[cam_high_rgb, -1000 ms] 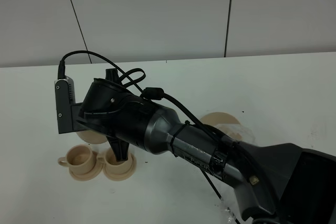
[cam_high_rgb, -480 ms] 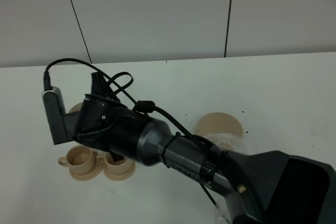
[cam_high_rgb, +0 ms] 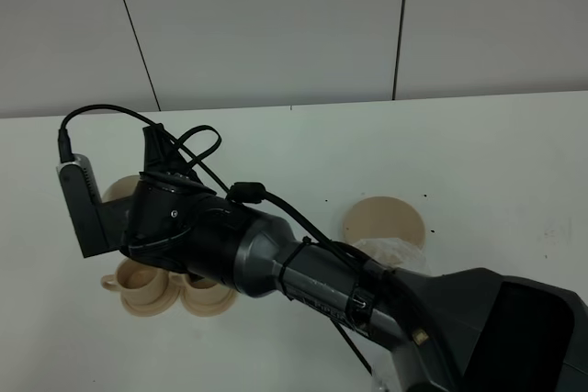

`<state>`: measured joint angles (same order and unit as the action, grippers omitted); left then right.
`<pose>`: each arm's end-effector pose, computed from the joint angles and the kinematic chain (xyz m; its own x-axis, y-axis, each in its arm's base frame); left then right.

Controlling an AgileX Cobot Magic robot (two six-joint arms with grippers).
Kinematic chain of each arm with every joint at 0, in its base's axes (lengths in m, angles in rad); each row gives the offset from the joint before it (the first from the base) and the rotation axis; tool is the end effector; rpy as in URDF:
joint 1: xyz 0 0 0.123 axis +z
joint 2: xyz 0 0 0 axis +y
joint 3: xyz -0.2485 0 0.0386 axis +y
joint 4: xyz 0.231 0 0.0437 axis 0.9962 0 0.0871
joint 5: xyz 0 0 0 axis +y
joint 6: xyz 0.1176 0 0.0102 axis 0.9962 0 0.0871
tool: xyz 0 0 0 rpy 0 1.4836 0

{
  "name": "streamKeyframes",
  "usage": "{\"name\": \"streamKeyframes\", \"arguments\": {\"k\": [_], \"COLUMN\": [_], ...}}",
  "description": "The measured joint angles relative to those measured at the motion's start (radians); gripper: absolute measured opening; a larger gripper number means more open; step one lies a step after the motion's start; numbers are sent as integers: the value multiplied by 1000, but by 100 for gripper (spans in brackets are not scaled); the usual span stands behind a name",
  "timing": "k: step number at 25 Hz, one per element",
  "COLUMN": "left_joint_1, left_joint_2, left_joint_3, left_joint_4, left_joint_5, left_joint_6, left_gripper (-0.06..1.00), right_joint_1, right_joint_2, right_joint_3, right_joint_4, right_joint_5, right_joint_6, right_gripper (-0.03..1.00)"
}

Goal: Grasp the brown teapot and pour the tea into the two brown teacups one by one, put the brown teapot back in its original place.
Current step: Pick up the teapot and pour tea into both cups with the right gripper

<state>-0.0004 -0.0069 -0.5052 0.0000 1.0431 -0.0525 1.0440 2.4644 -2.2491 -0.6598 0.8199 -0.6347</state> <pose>0.0378 0.0000 0.2604 -0.4288 -0.0523 -0.9019 -0.0221 0.9986 -0.0474 0.3092 0.4263 0.1640 0.3980 -0.9174 0.0051 -0.6040 -0.2662 -0.7512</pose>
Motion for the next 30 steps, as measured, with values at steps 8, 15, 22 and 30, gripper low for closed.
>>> {"name": "streamKeyframes", "arguments": {"k": [8, 15, 22, 30], "left_joint_1": [0, 0, 0, 0], "left_joint_2": [0, 0, 0, 0], "left_joint_3": [0, 0, 0, 0], "left_joint_4": [0, 0, 0, 0], "left_joint_5": [0, 0, 0, 0], "left_joint_6": [0, 0, 0, 0], "left_gripper": [25, 25, 25, 25], "right_joint_1": [0, 0, 0, 0], "right_joint_2": [0, 0, 0, 0], "right_joint_3": [0, 0, 0, 0], "right_joint_4": [-33, -72, -80, -81], "right_joint_5": [-12, 23, 73, 109], "right_joint_6": [0, -1, -31, -131], "right_gripper": [10, 10, 10, 10]}}
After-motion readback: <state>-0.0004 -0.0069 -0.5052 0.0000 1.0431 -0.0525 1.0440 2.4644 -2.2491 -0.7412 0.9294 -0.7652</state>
